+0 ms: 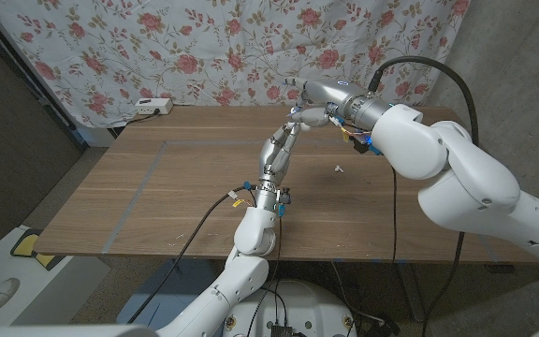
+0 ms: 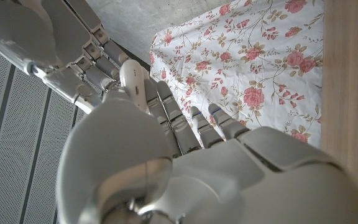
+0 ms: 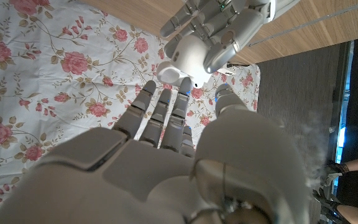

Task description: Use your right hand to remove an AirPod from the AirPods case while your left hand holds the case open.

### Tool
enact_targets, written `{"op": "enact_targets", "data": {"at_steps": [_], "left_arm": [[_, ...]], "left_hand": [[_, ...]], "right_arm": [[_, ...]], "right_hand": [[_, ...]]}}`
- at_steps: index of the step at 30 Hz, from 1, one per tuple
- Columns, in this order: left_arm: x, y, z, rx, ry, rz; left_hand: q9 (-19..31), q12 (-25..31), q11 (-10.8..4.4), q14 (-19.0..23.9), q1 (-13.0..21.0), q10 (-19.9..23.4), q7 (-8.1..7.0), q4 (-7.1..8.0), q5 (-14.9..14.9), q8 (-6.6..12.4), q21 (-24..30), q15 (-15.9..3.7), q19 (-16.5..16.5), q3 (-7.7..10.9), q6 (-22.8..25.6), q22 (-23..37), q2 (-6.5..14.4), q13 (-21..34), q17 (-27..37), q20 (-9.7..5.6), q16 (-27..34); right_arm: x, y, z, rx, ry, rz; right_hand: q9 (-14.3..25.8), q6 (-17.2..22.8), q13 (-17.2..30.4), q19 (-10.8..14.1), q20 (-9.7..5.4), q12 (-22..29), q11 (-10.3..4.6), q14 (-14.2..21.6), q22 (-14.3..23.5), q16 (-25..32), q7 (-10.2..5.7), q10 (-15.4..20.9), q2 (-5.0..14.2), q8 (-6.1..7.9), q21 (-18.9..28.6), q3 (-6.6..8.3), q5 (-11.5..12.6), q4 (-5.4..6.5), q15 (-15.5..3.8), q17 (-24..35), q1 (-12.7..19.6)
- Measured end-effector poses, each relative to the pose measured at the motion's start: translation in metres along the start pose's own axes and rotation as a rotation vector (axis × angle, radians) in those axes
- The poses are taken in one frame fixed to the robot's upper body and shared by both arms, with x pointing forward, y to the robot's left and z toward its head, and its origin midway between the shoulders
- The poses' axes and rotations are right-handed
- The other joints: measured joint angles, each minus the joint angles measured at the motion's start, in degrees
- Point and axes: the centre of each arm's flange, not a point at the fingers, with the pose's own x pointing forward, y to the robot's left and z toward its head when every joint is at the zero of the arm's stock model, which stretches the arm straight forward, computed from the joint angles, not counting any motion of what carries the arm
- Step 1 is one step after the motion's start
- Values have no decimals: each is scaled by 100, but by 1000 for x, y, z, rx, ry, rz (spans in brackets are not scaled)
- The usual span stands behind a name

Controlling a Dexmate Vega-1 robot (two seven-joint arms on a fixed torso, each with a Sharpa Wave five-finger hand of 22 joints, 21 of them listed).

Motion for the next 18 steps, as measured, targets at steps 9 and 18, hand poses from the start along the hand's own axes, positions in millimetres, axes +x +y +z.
{"op": "enact_targets", "data": {"at_steps": [9, 18], "left_arm": [[0, -1, 1, 13, -2, -3], [-1, -2, 1, 21, -1, -8]], "left_hand": [[0, 0, 0, 0, 36, 0, 0, 16, 1, 0, 0, 0, 0, -31, 0, 0, 5, 0, 0, 0, 0], [0, 0, 0, 0, 42, 0, 0, 16, -1, -2, 0, 0, 0, -31, 0, 0, -2, -1, 0, 1, 0]], "right_arm": [[-1, -1, 1, -9, 2, -5], [-1, 0, 1, -16, 6, -6]], "right_hand": [[0, 0, -35, 31, -32, 64, -196, 69, 0, 0, -1, 258, 0, 0, 0, 74, 22, -60, 9, -27, 0], [1, 0, -15, 31, -32, 106, -268, 68, 0, 39, -1, 391, -24, 0, 0, 88, 22, -105, 10, -26, 24]]}}
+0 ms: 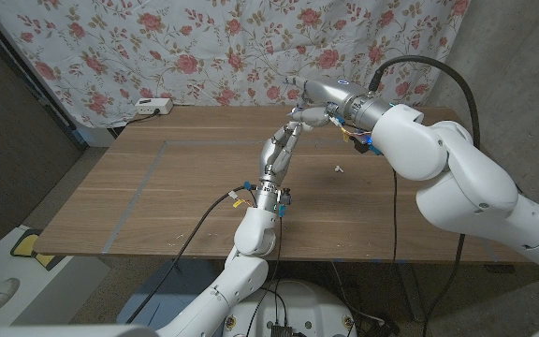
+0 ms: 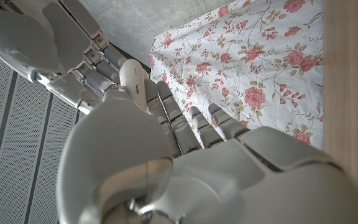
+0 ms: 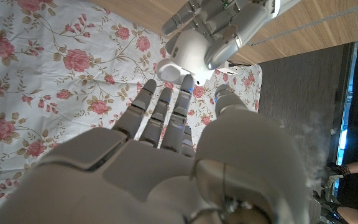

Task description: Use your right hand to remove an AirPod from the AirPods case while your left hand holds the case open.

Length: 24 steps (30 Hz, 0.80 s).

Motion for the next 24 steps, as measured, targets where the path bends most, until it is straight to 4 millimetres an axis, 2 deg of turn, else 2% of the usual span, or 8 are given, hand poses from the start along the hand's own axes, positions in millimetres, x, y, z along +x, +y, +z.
{"op": "enact_targets", "data": {"at_steps": [3, 6, 11, 16, 24], "left_arm": [[0, 0, 0, 2, 0, -1], [0, -1, 0, 4, -1, -3], [0, -1, 1, 5, -2, -5], [0, -2, 1, 8, -5, -9], [0, -3, 3, 10, -9, -11]], "left_hand": [[0, 0, 0, 0, 0, 0, 0, 0, 0, 0, 0, 0, 0, 0, 0, 0, 0, 0, 0, 0, 0], [0, 0, 0, 0, 0, 0, 0, 0, -1, -1, 0, 0, 0, 0, 0, 0, 0, 0, 0, 0, 0], [0, 0, 0, 0, 38, 0, 0, 23, -1, -5, 0, 0, 0, -24, 0, 0, -39, 0, 0, 0, 0], [0, 0, 0, 0, 38, 0, -1, 23, -1, -16, 0, 0, 0, -24, 0, 0, -40, 0, 0, 0, 0], [0, 0, 0, 0, 51, 0, 0, 0, -2, -10, 0, 0, 0, -48, 0, 0, -51, -1, 0, 0, 0]], "right_arm": [[0, 0, 0, -2, 1, 1], [0, 1, 0, -3, 3, 4], [0, 1, -1, -8, 6, 7], [0, 2, -2, -11, 8, 11], [-1, 3, -2, -14, 10, 14]], "right_hand": [[0, 0, 20, 0, 0, 30, -30, 0, 0, 0, 0, 30, -23, 0, 0, -2, 0, -2, 0, 0, 23], [0, -33, 45, -8, 8, 42, -33, 0, 0, 0, -33, 32, -45, 0, 0, -10, 0, -57, 0, -11, 45], [0, -64, 128, -53, 53, 164, -175, 0, 0, -36, -64, 133, -67, 0, 0, -18, 0, -112, 0, -27, 67], [-4, -146, 213, -78, 78, 209, -249, -2, 0, -39, -84, 123, -75, 0, -39, -17, 0, -146, 2, -18, 121], [-21, -187, 344, -108, 108, 318, -291, -17, 0, -39, -125, 85, -74, -28, -40, -19, 0, -192, -10, 12, 166]]}}
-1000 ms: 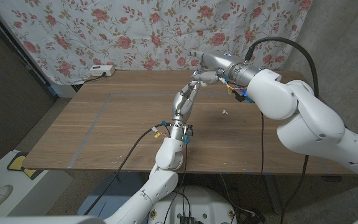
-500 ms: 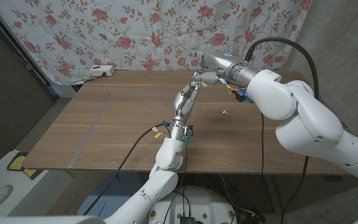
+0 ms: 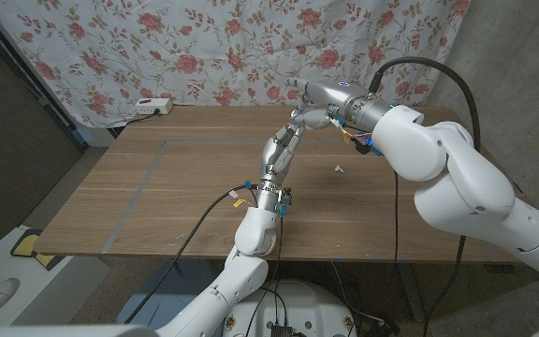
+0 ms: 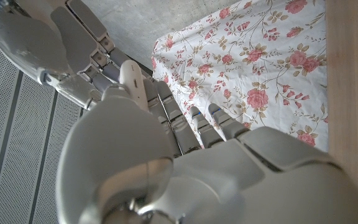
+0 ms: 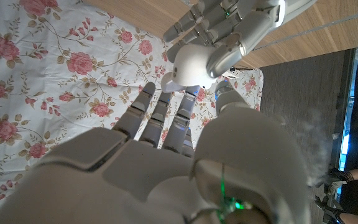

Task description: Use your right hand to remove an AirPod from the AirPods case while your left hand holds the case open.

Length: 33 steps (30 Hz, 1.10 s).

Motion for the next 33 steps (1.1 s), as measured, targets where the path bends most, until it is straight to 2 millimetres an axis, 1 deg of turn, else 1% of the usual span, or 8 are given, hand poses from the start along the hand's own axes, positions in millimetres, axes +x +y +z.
{"op": "enact_targets", "data": {"at_steps": [10, 12, 13, 18, 19, 21, 29, 33], "left_arm": [[-1, 0, 6, 30, -10, -2], [-2, 0, 8, 55, -11, -1], [-2, 0, 9, 67, -12, 0], [-3, 0, 13, 88, -18, 3], [-3, 0, 13, 88, -19, 2], [-3, 0, 14, 87, -20, 2], [-5, 0, 14, 102, -18, 14], [-6, 1, 15, 107, -18, 18]], "left_hand": [[3, 0, 1, 4, -22, 0, 0, 7, 35, 1, 0, 4, 37, -8, 0, 0, 23, 21, 0, -10, 83], [3, 0, 1, 57, -40, 0, 0, 7, 45, 0, 0, 56, 65, -8, 0, 0, 42, 29, 23, -21, 97], [4, 0, 0, 188, -52, 1, 0, 8, 45, 0, 0, 11, 82, -7, 0, -2, 53, 29, 30, -39, 128], [4, 66, 35, 368, -53, 170, 1, 34, 45, 10, 0, 33, 147, 18, 1, -29, 54, 53, 31, -42, 180], [4, 67, 23, 436, -53, 224, 1, 34, 45, 10, 0, 3, 167, 18, 1, -29, 54, 55, 31, -62, 181], [4, 67, 46, 436, -53, 281, 1, 40, 45, 12, 0, 3, 176, 13, 1, -29, 54, 55, 31, -71, 202], [6, 112, 48, 607, -52, 341, 1, 61, 44, 35, 0, -6, 188, 38, 1, -28, 53, 39, 31, -99, 201], [6, 112, 49, 608, -52, 341, -42, 61, 43, 43, 0, -7, 174, 38, -42, -28, 53, 52, 30, -114, 201]], "right_arm": [[0, 2, 0, -3, 5, -5], [0, 2, -1, -4, 6, -8], [-1, 2, -1, -4, 7, -9], [-1, 1, -1, -9, 8, -15], [-1, 1, 0, -12, 8, -16], [-1, 1, 0, -15, 9, -18], [-2, 2, 0, -17, 13, -16], [-2, 2, 1, -18, 15, -15]], "right_hand": [[8, 0, 203, -28, 28, 128, -33, 2, 0, 0, 0, -131, 0, 0, 0, -16, 0, -16, 2, 50, 0], [8, 1, 245, -28, 28, 135, -14, 2, 0, 0, 0, -151, 0, 0, 0, -31, 0, -30, 2, 57, 0], [7, 1, 262, -29, 28, 157, -3, 2, 0, 0, 0, -163, 0, 0, 0, -31, 0, -31, 3, 57, 0], [8, 1, 352, -48, 48, 215, -24, 2, 0, 0, 0, -201, 0, 0, 0, -31, 0, -31, 3, 84, 0], [8, 0, 369, -48, 48, 235, -24, 2, 0, 0, 0, -201, 0, 0, 0, -31, 0, -31, 3, 94, 0], [7, -22, 396, -48, 48, 234, -2, 2, 0, 0, -23, -222, -1, 0, 0, -31, 0, -30, 3, 111, -1], [7, -30, 544, -48, 47, 419, -51, 2, 0, 39, -31, -255, 0, 0, 0, -56, 0, -5, 3, 149, -1], [7, -30, 632, -48, 47, 517, -88, 27, 0, 73, -31, -198, 17, 0, 0, -63, 0, -12, 2, 172, 17]]}}
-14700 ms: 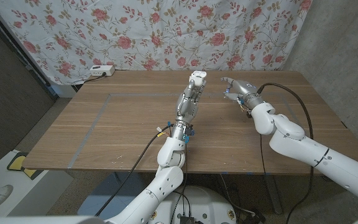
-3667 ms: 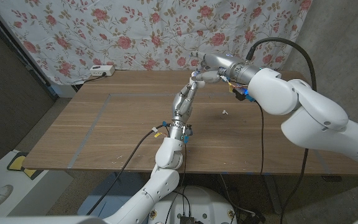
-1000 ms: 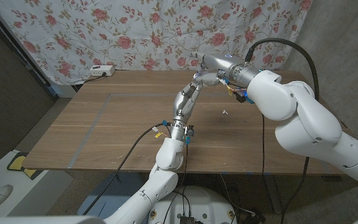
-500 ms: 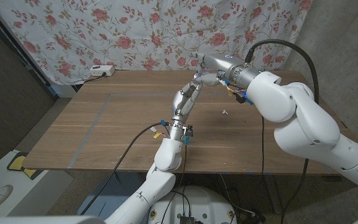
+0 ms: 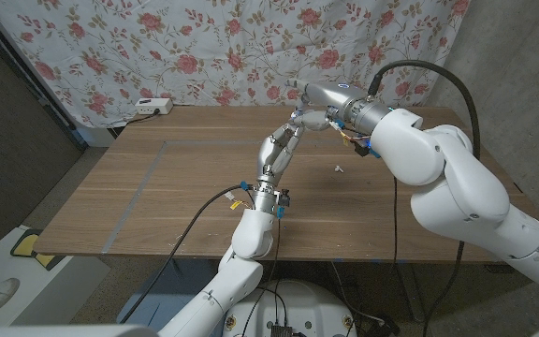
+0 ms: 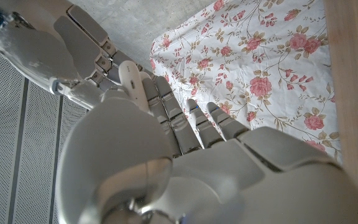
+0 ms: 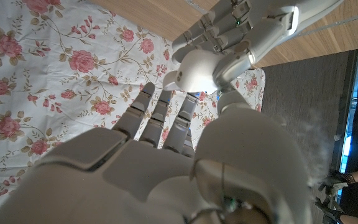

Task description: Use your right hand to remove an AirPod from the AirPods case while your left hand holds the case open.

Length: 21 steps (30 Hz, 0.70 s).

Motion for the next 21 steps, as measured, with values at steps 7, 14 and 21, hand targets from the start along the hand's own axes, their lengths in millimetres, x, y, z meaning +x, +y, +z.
{"op": "enact_targets", "data": {"at_steps": [7, 14, 21], "left_arm": [[-1, 2, 0, 2, -1, 4], [-1, 3, 1, 1, -5, 6], [-2, 4, 1, -3, -5, 3]], "left_hand": [[1, 0, 1, 0, 0, -1, -9, 0, -4, 3, 0, -1, 0, 0, -9, 0, -1, 3, 0, 0, -29], [1, 0, 1, -15, 1, -1, -9, -1, -2, 9, 0, -16, 0, 0, -9, 1, -1, 2, -1, 1, -29], [1, -28, 2, -24, 2, -2, -9, -5, 24, 9, 0, -24, -32, 7, -9, 1, -2, 10, -1, 32, -73]], "right_arm": [[0, -1, 1, -9, 0, 1], [0, 0, 5, -9, -2, 5], [0, 0, 6, -12, -3, 12]], "right_hand": [[0, 44, 173, 0, 0, 236, -32, 17, 0, 64, -43, 32, 44, 0, 0, 16, 22, -66, 2, 93, 151], [-1, 52, 174, 0, 0, 481, -110, 17, 0, 134, -51, -118, 76, 0, 0, 57, 56, -107, 2, 233, 300], [-1, 83, 174, 17, -26, 623, -143, 80, 0, 243, -82, -262, 113, 0, 0, 101, 66, -127, 0, 413, 484]]}}
